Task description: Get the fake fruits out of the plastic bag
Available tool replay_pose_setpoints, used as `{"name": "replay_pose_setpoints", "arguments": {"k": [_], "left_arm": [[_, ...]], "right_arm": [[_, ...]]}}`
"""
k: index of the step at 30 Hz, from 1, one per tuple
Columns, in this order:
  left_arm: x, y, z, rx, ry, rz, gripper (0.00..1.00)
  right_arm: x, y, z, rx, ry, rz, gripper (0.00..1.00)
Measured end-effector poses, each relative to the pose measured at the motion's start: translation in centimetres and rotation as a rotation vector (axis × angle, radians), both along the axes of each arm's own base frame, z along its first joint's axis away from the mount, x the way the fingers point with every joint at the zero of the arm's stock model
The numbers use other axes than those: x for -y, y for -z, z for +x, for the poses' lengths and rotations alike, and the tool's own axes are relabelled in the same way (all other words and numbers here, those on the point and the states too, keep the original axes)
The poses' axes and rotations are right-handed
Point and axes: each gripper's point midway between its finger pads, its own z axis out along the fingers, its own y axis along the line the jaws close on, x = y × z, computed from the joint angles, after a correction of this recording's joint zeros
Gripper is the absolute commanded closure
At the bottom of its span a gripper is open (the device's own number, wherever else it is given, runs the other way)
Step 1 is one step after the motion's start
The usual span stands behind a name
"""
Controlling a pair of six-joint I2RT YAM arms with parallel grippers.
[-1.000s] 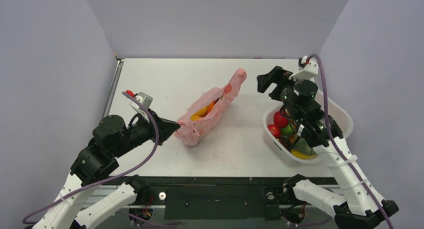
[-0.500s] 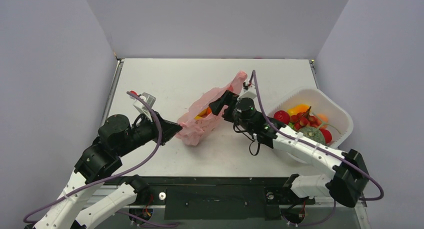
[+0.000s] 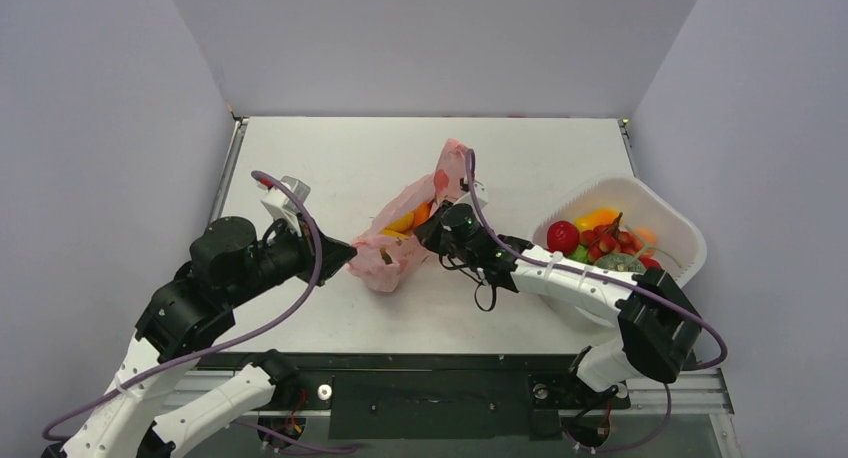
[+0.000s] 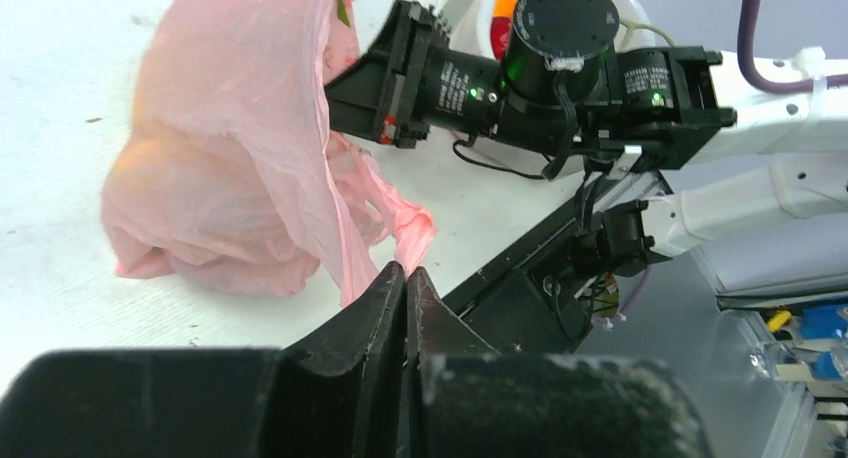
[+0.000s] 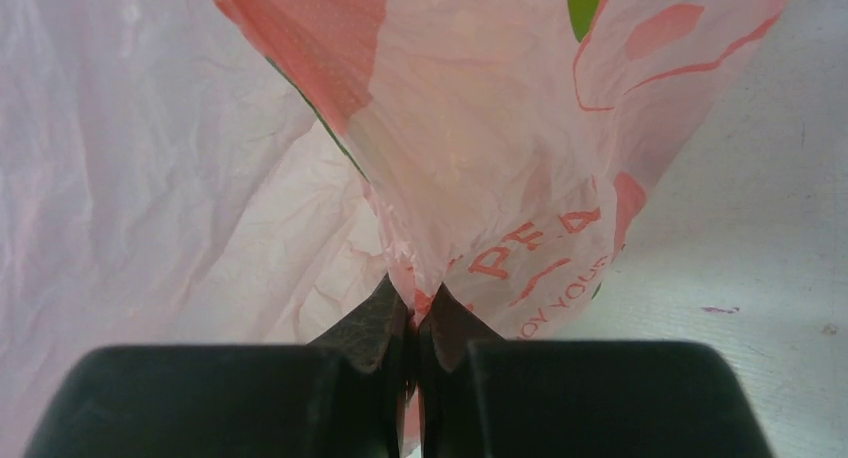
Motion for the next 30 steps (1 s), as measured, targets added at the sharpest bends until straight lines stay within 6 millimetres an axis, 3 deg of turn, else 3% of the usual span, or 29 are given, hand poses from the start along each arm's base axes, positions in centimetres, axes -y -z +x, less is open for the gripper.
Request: {"name": "replay_pose_setpoints", "arguments": {"k": [4, 9, 12, 15, 17, 18, 20, 25, 30], "left_arm": [[-1.3, -2.5, 0.6, 0.037, -0.051, 0.057, 1.0], [-3.0, -5.9, 1.5, 0.114, -0.127, 0.101, 1.0], [-3.7, -6.9, 2.1, 0.133, -0.169, 0.125, 0.75], [-3.6, -8.1, 2.7, 0.16, -0.17, 0.137, 0.68], [-3.0, -8.4, 2.9, 0.167, -0.146, 0.146, 0.44], [-2.6, -8.3, 3.0, 0.167, -0.127, 0.152, 0.25], [-1.9, -7.8, 2.9, 0.162, -0.083, 0.17, 0.07], [-0.9, -6.4, 2.9, 0.145, -0.018, 0.197, 0.03], [-0.8, -7.7, 4.5, 0.16, -0.066, 0.213, 0.03]], "right_arm": [[-0.3, -0.7, -0.4, 0.025, -0.028, -0.006, 1.0], [-0.6, -3.8, -0.9, 0.098, -0.059, 0.046, 1.0], [-0.7, -5.0, -0.9, 0.127, -0.072, 0.07, 1.0], [-0.6, -4.5, -1.0, 0.121, -0.075, 0.049, 1.0], [-0.4, -4.3, -1.0, 0.118, -0.078, 0.036, 1.0], [-0.4, -4.2, -1.0, 0.119, -0.079, 0.032, 1.0], [-0.4, -4.2, -1.0, 0.122, -0.081, 0.029, 1.0], [-0.3, -4.1, -1.0, 0.127, -0.088, 0.015, 1.0], [-0.1, -3.8, -1.1, 0.128, -0.096, -0.009, 1.0]]}}
